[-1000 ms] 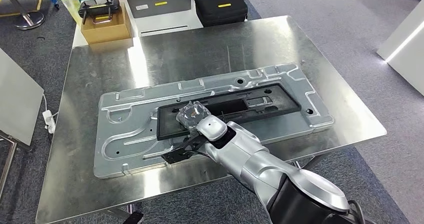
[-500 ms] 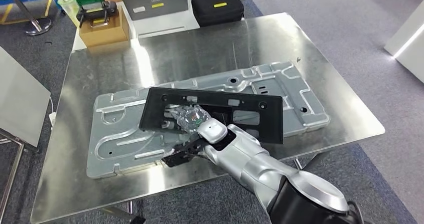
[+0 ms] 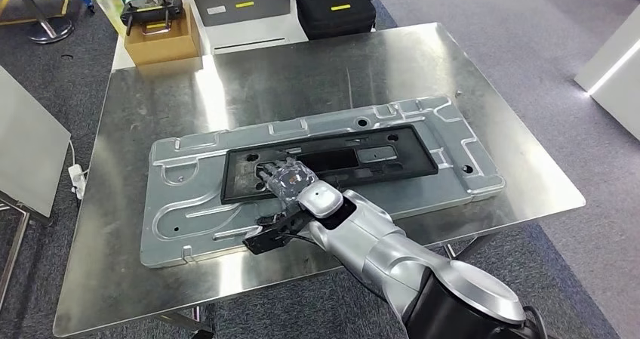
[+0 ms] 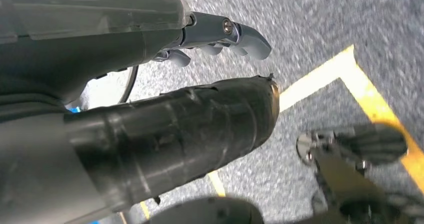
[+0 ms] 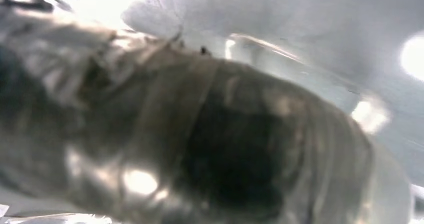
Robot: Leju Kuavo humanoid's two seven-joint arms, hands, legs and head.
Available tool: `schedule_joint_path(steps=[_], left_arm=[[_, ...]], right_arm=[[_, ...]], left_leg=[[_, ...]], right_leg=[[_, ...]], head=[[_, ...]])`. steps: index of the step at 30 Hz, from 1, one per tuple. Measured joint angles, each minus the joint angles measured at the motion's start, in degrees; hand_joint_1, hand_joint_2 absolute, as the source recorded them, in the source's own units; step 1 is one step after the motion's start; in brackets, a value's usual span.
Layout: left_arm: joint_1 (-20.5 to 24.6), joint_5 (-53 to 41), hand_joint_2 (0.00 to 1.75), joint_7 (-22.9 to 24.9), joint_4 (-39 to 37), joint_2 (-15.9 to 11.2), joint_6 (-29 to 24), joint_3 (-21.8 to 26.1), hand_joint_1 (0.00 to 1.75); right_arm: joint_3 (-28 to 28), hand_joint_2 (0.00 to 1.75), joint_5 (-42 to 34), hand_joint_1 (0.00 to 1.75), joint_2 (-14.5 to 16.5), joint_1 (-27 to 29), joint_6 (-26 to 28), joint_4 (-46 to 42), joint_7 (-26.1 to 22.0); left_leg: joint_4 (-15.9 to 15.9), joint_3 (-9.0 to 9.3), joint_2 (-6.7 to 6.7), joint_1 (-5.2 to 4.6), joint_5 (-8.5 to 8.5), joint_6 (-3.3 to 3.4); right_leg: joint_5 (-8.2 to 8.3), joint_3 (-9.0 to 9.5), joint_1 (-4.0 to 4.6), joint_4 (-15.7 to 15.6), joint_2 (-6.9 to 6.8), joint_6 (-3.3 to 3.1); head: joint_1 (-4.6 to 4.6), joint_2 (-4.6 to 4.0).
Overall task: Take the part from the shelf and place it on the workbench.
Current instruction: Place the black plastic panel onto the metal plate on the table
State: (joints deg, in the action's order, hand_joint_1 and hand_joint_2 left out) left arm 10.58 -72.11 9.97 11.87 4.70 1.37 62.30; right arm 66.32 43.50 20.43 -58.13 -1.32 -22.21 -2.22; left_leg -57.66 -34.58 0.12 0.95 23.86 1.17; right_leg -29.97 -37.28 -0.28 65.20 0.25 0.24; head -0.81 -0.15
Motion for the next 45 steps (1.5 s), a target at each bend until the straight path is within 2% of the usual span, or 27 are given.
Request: schedule_joint_path(steps=[2,3,4,5,8,10,12,14,17,18,19,20,23,24,27,28,30,32,33,34,35,37,39,40,43,44,45], left_arm=[[0.03,-0.01,0.00,0.01,0.01,-0.03,0.20,0.15,0.00],[0.04,-0.08,0.00,0.03,0.02,-0.03,0.30,0.20,0.00],[0.03,-0.16,0.00,0.08,0.02,-0.03,0.34,0.24,0.00],[0.02,-0.28,0.00,0.18,0.01,0.02,0.38,0.28,0.00],[0.12,-0.63,0.00,0.64,0.00,0.38,0.20,0.36,0.00],[0.32,-0.75,0.00,0.89,0.00,0.66,-0.02,0.37,0.00],[0.48,-0.82,0.00,0.98,0.00,0.85,-0.13,0.40,0.00],[0.67,-0.92,0.00,1.05,0.00,0.94,-0.16,0.45,0.00],[0.98,-1.16,0.00,1.14,0.00,1.05,-0.15,0.48,0.00],[1.06,-1.22,0.00,1.16,0.00,1.08,-0.15,0.48,0.00],[1.13,-1.26,0.00,1.18,0.00,1.09,-0.15,0.48,0.00],[1.21,-1.28,0.00,1.18,0.00,1.09,-0.15,0.48,0.00],[1.75,-1.36,0.00,1.18,0.00,1.09,-0.16,0.48,0.00],[1.95,-1.37,0.00,1.18,0.00,1.09,-0.17,0.48,0.00],[2.10,-1.38,0.00,1.20,0.00,1.10,-0.17,0.49,0.00],[2.12,-1.38,0.00,1.22,0.00,1.15,-0.16,0.49,0.00],[2.20,-1.39,0.00,1.26,0.00,1.21,-0.16,0.50,0.00],[2.30,-1.39,0.00,1.27,0.02,1.20,-0.19,0.51,0.00],[2.32,-1.39,0.00,1.27,0.02,1.17,-0.20,0.52,0.00],[2.33,-1.39,0.00,1.27,0.02,1.16,-0.22,0.52,0.00],[2.34,-1.39,0.00,1.27,0.02,1.16,-0.23,0.52,0.00],[2.33,-1.39,0.00,1.27,0.01,1.19,-0.21,0.52,0.00],[2.34,-1.39,0.00,1.27,0.01,1.28,-0.17,0.52,0.00],[2.35,-1.39,0.00,1.27,0.01,1.33,-0.17,0.52,0.00],[2.32,-1.40,0.00,1.30,0.00,1.34,-0.19,0.54,0.00],[2.29,-1.41,0.00,1.32,0.00,1.34,-0.21,0.55,0.00],[2.25,-1.42,0.00,1.35,0.00,1.33,-0.23,0.56,0.00]], right_arm=[[0.48,0.00,0.44,0.00,-0.11,0.16,1.73,0.13,1.28],[0.94,0.00,1.38,0.00,-0.19,0.26,4.04,0.24,2.67],[1.54,0.00,3.00,0.00,-0.26,0.31,7.45,0.37,4.55],[2.18,0.00,5.24,0.00,-0.30,0.27,11.67,0.50,6.95],[4.24,0.00,15.21,0.00,-0.31,-0.54,26.40,1.19,17.72],[5.64,0.00,20.93,0.00,-0.30,-1.48,32.85,2.08,23.87],[6.50,0.00,24.04,0.00,-0.30,-2.14,34.69,2.94,26.71],[6.84,0.00,26.15,0.00,-0.26,-2.65,34.95,3.50,28.18],[6.94,0.00,28.36,0.00,-0.17,-3.31,34.98,3.94,29.39],[6.94,0.00,29.04,0.00,-0.17,-3.38,34.98,4.08,29.61],[6.94,0.00,29.75,0.00,-0.17,-3.41,34.97,4.21,29.75],[6.94,0.00,30.51,0.00,-0.17,-3.46,34.97,4.34,29.84],[6.86,0.00,32.96,0.00,-0.18,-3.90,34.96,4.55,29.97],[6.79,0.00,33.52,0.00,-0.19,-4.05,34.95,4.60,30.02],[6.65,0.00,34.20,0.00,-0.19,-4.21,34.92,4.68,30.13],[6.60,0.00,34.28,0.00,-0.22,-4.25,34.91,4.71,30.14],[6.46,0.00,34.34,0.00,-0.33,-4.32,34.90,4.78,30.20],[6.35,0.00,34.39,0.00,-0.42,-4.33,34.90,4.82,30.26],[6.33,0.00,34.41,0.00,-0.47,-4.31,34.90,4.86,30.27],[6.33,0.00,34.43,0.00,-0.51,-4.29,34.90,4.91,30.28],[6.32,0.00,34.44,0.00,-0.53,-4.28,34.90,4.96,30.30],[6.31,0.00,34.44,0.00,-0.53,-4.31,34.90,5.00,30.31],[6.27,0.00,34.46,0.00,-0.46,-4.41,34.91,4.99,30.32],[6.24,0.00,34.47,0.00,-0.43,-4.47,34.91,4.99,30.32],[6.05,0.00,34.49,0.00,-0.42,-4.56,34.83,5.01,30.33],[5.93,0.00,34.49,0.00,-0.40,-4.58,34.76,5.01,30.32],[5.77,0.00,34.49,0.00,-0.37,-4.59,34.68,5.01,30.30]], left_leg=[[-0.09,-0.39,0.05,-0.09,-0.21,0.27],[-0.21,-0.63,0.07,-0.12,-0.30,0.33],[-0.39,-0.89,0.08,-0.14,-0.38,0.33],[-0.62,-1.13,0.07,-0.15,-0.45,0.29],[-1.39,-1.92,0.00,-0.34,-0.68,-0.19],[-1.56,-2.34,-0.07,-0.46,-1.10,-0.92],[-1.45,-2.66,-0.13,-0.26,-1.50,-1.71],[-3.27,-3.71,-0.18,-0.10,0.56,-2.30],[-12.81,-6.64,-0.18,0.09,7.73,-2.89],[-15.47,-6.96,-0.18,0.13,9.19,-3.00],[-16.21,-6.33,-0.18,0.14,9.62,-3.04],[-14.67,-4.54,-0.18,0.14,9.09,-3.01],[-3.37,3.31,-0.26,-0.03,6.35,-2.43],[-1.21,4.51,-0.33,-0.19,5.94,-2.07],[-0.46,4.35,-0.40,-0.51,4.80,-0.82],[-0.33,4.09,-0.25,-0.46,4.18,-0.36],[-0.03,3.11,0.08,-0.31,2.76,0.57],[-0.09,1.52,0.22,-0.48,1.51,1.03],[-0.16,0.68,0.24,-0.58,0.94,1.07],[-0.27,-0.18,0.25,-0.67,0.36,1.06],[-0.40,-1.01,0.26,-0.76,-0.17,1.01],[-0.70,-2.43,0.24,-0.87,-1.13,0.81],[-0.87,-3.29,0.20,-1.00,-2.02,0.33],[-0.82,-3.46,0.19,-0.98,-2.47,0.00],[-0.51,-3.82,0.08,-0.81,-3.23,-1.05],[-1.27,-4.26,0.00,-0.77,-2.02,-1.33],[-3.03,-4.93,-0.07,-0.72,0.22,-1.60]], right_leg=[[-3.70,-3.00,-0.08,7.39,-0.02,0.27],[-4.28,-3.80,-0.13,9.56,-0.02,0.34],[-3.79,-3.60,-0.17,9.66,-0.02,0.37],[-2.40,-2.29,-0.23,7.55,-0.03,0.33],[1.53,3.21,-0.22,-2.62,0.01,-0.04],[2.03,3.85,0.06,-4.70,0.08,-0.49],[2.91,3.47,0.11,-5.01,0.01,-1.24],[4.06,2.81,-0.08,-5.54,-0.17,-2.05],[5.54,1.07,-0.07,-5.69,-0.30,-2.54],[6.04,0.38,-0.01,-5.66,-0.32,-2.51],[6.55,-0.28,0.03,-5.63,-0.33,-2.46],[7.07,-0.93,0.03,-5.60,-0.34,-2.38],[8.46,-2.30,0.06,-5.43,-0.33,-1.71],[8.88,-2.51,0.10,-5.41,-0.35,-1.35],[10.03,-2.73,0.07,-5.77,-0.39,-0.26],[9.51,-3.01,0.01,-5.48,-0.34,0.02],[5.45,-4.48,-0.06,-2.04,-0.24,0.40],[-0.20,-6.54,-0.12,5.30,-0.21,0.64],[-1.68,-7.11,-0.12,8.65,-0.21,0.73],[-2.00,-6.99,-0.12,10.71,-0.22,0.76],[-1.18,-5.86,-0.11,10.71,-0.22,0.69],[1.03,-0.60,0.00,5.04,-0.19,0.14],[1.01,4.94,0.35,-2.65,-0.17,-0.53],[0.64,6.34,0.57,-4.93,-0.17,-0.78],[1.77,6.23,0.65,-6.57,-0.34,-1.68],[2.52,5.81,0.48,-6.87,-0.46,-2.16],[3.33,5.21,0.27,-7.17,-0.58,-2.54]], head=[[0.01,0.00],[-0.01,0.00],[-0.01,0.00],[-0.01,0.00],[0.00,0.00],[0.02,0.00],[0.02,0.00],[0.03,0.00],[0.04,0.00],[0.04,0.00],[0.05,0.00],[0.05,0.00],[0.04,0.00],[0.04,0.00],[-0.01,0.00],[-0.03,0.00],[-0.08,0.00],[-0.10,0.00],[-0.10,0.00],[-0.09,0.00],[-0.09,0.00],[-0.08,0.00],[-0.07,0.00],[-0.08,0.00],[-0.11,0.00],[-0.08,0.00],[-0.07,0.00]])
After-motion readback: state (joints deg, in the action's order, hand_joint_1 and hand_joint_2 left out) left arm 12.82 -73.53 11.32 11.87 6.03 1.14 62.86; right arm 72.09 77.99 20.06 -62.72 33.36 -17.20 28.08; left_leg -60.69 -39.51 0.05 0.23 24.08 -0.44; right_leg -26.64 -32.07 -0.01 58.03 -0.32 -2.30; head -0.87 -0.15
